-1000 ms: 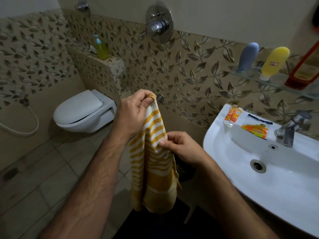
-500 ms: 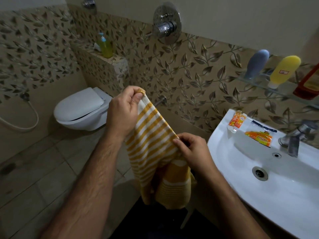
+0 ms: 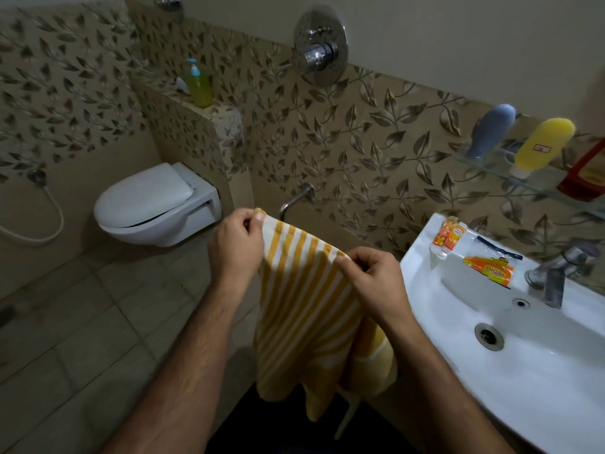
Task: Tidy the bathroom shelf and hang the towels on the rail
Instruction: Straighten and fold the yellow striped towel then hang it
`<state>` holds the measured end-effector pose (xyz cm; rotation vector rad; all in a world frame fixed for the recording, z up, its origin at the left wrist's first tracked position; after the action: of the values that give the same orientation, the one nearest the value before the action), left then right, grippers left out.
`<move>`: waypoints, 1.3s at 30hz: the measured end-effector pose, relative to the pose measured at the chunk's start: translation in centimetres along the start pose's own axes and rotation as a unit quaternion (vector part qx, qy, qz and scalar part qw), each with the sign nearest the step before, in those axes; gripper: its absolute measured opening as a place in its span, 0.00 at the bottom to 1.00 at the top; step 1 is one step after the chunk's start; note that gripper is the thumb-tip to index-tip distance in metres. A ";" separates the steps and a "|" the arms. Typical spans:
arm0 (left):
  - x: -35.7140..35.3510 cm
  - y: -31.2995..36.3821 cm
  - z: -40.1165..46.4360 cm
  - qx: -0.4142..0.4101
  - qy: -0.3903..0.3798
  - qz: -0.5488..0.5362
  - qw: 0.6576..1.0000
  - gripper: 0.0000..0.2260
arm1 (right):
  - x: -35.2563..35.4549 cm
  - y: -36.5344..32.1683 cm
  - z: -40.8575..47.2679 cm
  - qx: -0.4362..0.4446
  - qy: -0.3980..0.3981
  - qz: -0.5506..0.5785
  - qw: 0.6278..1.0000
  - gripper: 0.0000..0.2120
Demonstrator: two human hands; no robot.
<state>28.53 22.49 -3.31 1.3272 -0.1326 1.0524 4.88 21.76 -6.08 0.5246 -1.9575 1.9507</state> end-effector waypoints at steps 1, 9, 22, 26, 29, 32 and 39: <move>-0.2 0.0 -0.7 0.012 0.005 0.014 1.000 0.10 | 0.0 -0.1 0.2 -0.001 0.036 -0.028 0.999 0.11; -1.7 0.9 -3.7 -0.012 -0.016 -0.055 0.998 0.09 | -1.1 -1.1 1.8 -0.021 0.086 -0.137 0.987 0.12; 0.3 -1.0 -1.7 0.022 0.022 -0.055 0.998 0.09 | -0.5 -0.9 2.6 0.000 0.011 -0.077 0.997 0.10; -0.1 0.9 -2.6 -0.027 0.032 -0.066 0.997 0.06 | -0.5 -2.9 1.8 0.074 0.190 -0.164 0.965 0.12; -0.5 2.0 -3.5 -0.076 0.036 -0.087 0.993 0.05 | -1.1 -4.0 1.8 0.096 0.209 -0.163 0.960 0.12; -1.1 2.2 -4.0 -0.083 0.006 -0.120 0.989 0.11 | -2.0 -4.8 1.7 0.150 0.169 -0.162 0.961 0.10; -2.9 2.2 -2.5 -0.080 -0.194 -0.142 0.967 0.27 | -2.9 -4.7 2.1 0.173 0.002 -0.057 0.983 0.08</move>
<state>24.27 22.74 -4.30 1.3440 -0.3043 0.5218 9.74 19.77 -3.35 0.7023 -1.5528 2.2237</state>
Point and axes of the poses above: each hand's wrist, its own z-axis towards the middle knuckle, its own x-axis out of the back of the hand, y = z × x, the point moved 6 cm from there along z, towards the middle knuckle, and after that the axes turned 5 degrees about -x, right-handed, at the moved point
